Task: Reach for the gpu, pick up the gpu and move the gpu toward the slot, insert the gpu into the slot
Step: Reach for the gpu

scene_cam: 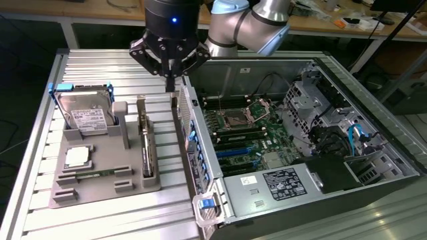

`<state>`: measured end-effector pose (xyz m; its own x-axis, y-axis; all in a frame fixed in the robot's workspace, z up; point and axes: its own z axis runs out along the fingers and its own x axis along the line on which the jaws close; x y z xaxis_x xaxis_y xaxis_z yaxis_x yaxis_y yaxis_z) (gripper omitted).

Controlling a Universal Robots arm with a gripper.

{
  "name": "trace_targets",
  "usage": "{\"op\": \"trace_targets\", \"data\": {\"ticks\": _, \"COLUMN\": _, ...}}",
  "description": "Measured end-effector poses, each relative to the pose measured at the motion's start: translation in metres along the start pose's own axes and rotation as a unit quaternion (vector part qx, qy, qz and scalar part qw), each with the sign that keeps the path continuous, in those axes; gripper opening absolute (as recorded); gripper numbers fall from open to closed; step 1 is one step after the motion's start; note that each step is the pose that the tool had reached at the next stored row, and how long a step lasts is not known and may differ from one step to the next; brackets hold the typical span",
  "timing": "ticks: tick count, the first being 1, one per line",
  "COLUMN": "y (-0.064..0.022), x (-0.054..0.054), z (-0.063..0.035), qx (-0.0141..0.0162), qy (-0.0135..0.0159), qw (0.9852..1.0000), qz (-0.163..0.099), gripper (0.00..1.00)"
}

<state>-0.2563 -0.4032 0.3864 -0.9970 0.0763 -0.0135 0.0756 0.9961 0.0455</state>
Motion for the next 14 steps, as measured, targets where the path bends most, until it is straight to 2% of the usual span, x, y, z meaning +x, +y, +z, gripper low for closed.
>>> {"op": "trace_targets", "data": {"ticks": 5, "y": -0.0020, "x": 0.022, "z": 0.0038, "qx": 0.0001, "qy": 0.0011, "qw": 1.0000, "qz": 0.000, "gripper": 0.11}}
{"op": "trace_targets", "data": {"ticks": 14, "y": -0.0051, "x": 0.054, "z": 0.0107, "qx": 0.0006, "qy": 0.0077, "qw": 1.0000, "qz": 0.000, "gripper": 0.11}}
